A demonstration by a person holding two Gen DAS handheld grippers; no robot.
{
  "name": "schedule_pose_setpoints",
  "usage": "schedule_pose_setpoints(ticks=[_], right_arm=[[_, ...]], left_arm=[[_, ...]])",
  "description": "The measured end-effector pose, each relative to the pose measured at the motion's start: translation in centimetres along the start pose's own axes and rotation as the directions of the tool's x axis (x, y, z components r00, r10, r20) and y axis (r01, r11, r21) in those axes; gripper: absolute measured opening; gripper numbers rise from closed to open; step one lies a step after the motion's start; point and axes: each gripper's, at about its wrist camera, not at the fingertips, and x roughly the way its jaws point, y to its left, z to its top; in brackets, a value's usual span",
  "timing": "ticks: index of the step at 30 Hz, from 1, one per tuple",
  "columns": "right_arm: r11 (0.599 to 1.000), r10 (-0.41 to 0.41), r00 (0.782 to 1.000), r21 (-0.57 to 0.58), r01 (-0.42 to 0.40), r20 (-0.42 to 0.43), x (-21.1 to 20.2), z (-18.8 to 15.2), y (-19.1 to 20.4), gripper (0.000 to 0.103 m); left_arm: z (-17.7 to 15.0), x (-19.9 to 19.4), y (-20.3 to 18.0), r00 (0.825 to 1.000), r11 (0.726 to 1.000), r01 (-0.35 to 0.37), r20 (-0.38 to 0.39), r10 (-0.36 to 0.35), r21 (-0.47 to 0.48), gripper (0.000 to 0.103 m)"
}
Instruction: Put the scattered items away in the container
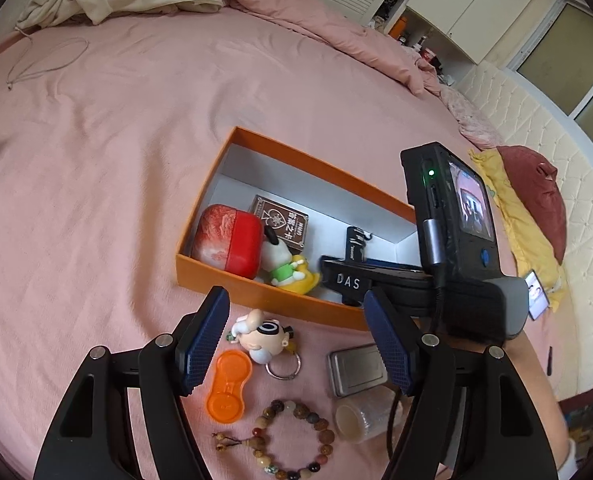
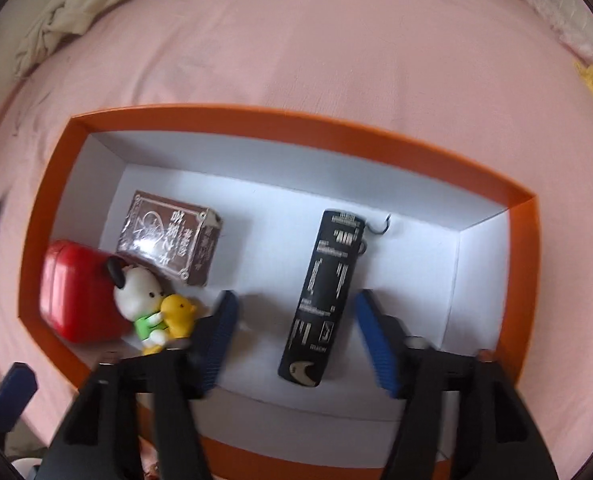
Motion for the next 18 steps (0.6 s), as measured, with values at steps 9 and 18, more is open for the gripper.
schedule_pose_setpoints(ticks=[9,18], right_arm=[[0.912,0.284,0.931,0.234,-0.336,0.227,-7.4,0.8,-7.7,0.019],[0.85,0.332,0.875,0.29,-0.44,0.354,-9.8,-6.4,-9.8,0.02]], left_arm=[[2.5,0.9,-0.2,0.998,0.998,-0.064,0.002,0.064,0.028,0.07],[6.6,10.4,-5.8,0.958,0.926,-0.162,-0.17,0.23,0.341,0.07]])
